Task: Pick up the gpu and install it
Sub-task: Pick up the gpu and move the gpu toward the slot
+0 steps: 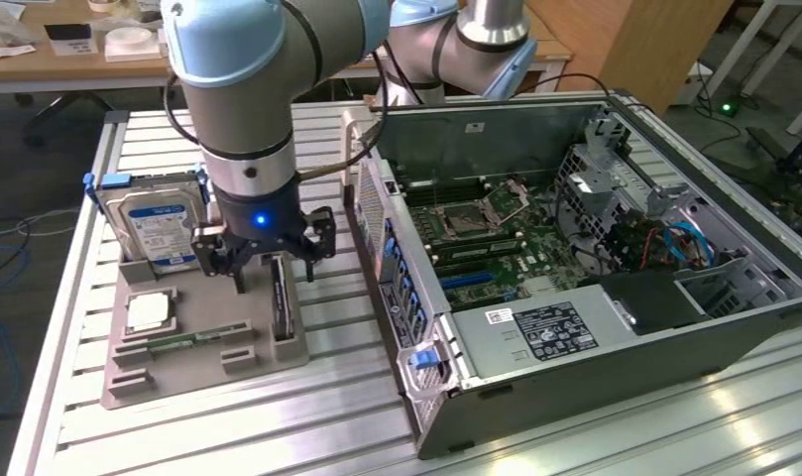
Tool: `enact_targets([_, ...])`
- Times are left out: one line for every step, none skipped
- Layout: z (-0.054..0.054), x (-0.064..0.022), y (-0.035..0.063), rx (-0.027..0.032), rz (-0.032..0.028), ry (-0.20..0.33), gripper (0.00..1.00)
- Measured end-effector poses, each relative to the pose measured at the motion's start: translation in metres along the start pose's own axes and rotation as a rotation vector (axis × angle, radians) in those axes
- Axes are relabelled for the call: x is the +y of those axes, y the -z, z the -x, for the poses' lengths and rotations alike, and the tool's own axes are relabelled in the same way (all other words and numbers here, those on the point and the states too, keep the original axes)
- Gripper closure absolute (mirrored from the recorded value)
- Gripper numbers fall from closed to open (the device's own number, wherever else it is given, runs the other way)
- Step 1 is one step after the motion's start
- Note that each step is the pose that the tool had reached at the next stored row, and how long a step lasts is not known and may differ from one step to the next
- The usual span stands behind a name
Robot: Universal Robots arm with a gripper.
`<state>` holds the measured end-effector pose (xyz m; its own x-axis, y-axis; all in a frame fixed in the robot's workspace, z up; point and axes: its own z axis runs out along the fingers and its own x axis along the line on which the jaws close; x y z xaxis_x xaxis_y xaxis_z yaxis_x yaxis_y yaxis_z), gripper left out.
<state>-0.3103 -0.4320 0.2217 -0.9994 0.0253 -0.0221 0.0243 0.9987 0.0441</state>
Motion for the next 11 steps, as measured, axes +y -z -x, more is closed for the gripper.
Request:
enact_targets([0.0,-0.0001,-0.0018,-0.0002,0.0,-0.001,0.16])
enact_targets([-0.0001,-0.0002,-0.0036,-0.0002,0.0,-0.003,0.16])
enact_targets([-0.0001,-0.0004,-0.0054,-0.0002,-0.0001,-0.004,0.16])
enact_targets([-0.0001,-0.0006,-0.007,-0.0003,-0.0001,-0.006,0.16])
enact_targets([-0.0002,-0.0007,-0.0072,-0.0002,-0.001,-0.006,0.16])
enact_targets([-0.0001,-0.0007,-0.0072,-0.0003,-0.0018,-0.006,0.16])
enact_targets([-0.0001,-0.0007,-0.0072,-0.0002,-0.0017,-0.006,0.16])
enact_targets([-0.0001,-0.0007,-0.0072,-0.0002,-0.0018,-0.006,0.16])
enact_targets([-0.0001,-0.0007,-0.0072,-0.0003,-0.0018,-0.006,0.16])
enact_targets([-0.0001,-0.0007,-0.0072,-0.0003,-0.0019,-0.006,0.16])
enact_targets([-0.0001,-0.0007,-0.0072,-0.0003,-0.0021,-0.006,0.18])
